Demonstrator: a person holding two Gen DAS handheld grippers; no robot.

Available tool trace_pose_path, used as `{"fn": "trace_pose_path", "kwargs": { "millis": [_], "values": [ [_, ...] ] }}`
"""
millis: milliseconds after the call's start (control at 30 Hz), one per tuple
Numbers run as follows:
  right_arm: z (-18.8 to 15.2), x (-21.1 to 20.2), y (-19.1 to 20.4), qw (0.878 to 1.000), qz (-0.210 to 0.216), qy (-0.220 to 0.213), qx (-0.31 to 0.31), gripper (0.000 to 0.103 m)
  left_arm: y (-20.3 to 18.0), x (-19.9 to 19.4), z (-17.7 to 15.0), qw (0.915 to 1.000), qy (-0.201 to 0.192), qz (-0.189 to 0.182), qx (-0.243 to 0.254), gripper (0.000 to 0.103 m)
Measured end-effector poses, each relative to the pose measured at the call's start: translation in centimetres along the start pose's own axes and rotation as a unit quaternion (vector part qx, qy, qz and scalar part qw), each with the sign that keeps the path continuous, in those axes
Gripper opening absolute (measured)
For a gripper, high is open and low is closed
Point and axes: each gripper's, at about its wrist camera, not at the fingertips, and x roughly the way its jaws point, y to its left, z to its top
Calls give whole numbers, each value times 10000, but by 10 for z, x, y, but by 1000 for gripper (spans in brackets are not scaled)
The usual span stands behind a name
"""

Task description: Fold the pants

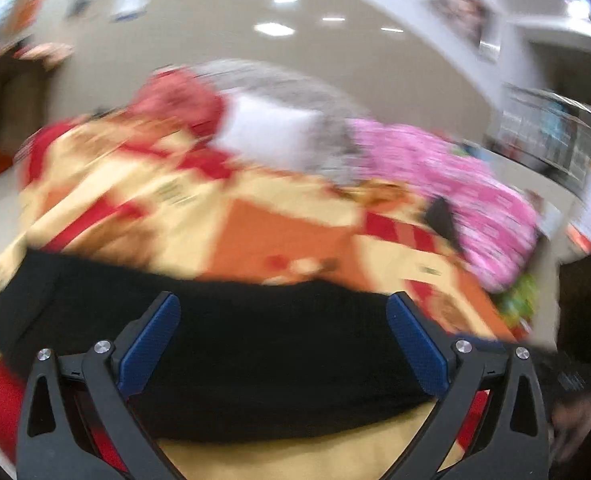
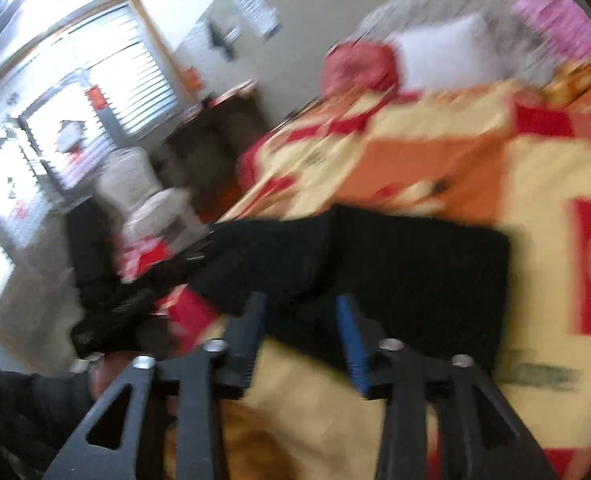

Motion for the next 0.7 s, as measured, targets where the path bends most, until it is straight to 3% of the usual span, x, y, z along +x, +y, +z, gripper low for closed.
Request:
{"fn": "trace_pose_path", "kwargs": {
  "millis": [33, 100, 133, 167, 200, 233, 267, 300, 433, 533, 600, 667, 700],
  "values": [
    [1, -12, -14, 9991, -415, -113, 17, 45, -9, 5, 3, 9993, 46, -279, 227, 103],
    [1, -22, -30, 9967, -790, -153, 83, 45, -30, 23, 8, 9949, 305, -699, 658, 102],
    [1, -24, -37, 9954, -938, -160, 116, 40, -37, 33, 8, 9924, 464, -833, 772, 93],
    [1, -26, -43, 9939, -1077, -173, 137, 34, -41, 44, 7, 9906, 636, -911, 801, 76],
    [3, -24, -47, 9932, -1144, -169, 161, 31, -43, 54, 7, 9899, 804, -869, 774, 50],
    [4, -22, -50, 9924, -1212, -157, 166, 26, -43, 64, 7, 9889, 998, -831, 723, 34],
    [6, -19, -51, 9921, -1237, -160, 154, 18, -41, 76, 7, 9875, 1230, -791, 591, 8],
    [9, -17, -51, 9919, -1254, -167, 144, 15, -38, 82, 7, 9871, 1336, -737, 481, 2],
    [15, 0, -51, 9909, -1340, -82, -64, 7, -18, 100, 5, 9874, 1542, -330, 148, 0],
    [27, 21, -51, 9911, -1317, 15, -203, 6, -5, 110, -3, 9829, 1842, -68, -52, 0],
    [33, 41, -56, 9908, -1315, 218, -214, 5, 0, 108, -6, 9822, 1875, 8, -133, 0],
    [29, 75, -67, 9881, -1275, 839, -199, 5, 3, 106, -7, 9815, 1897, 70, -239, 1],
    [28, 79, -69, 9885, -1266, 804, -213, 4, 4, 104, -9, 9817, 1884, 116, -255, 1]
  ]
}}
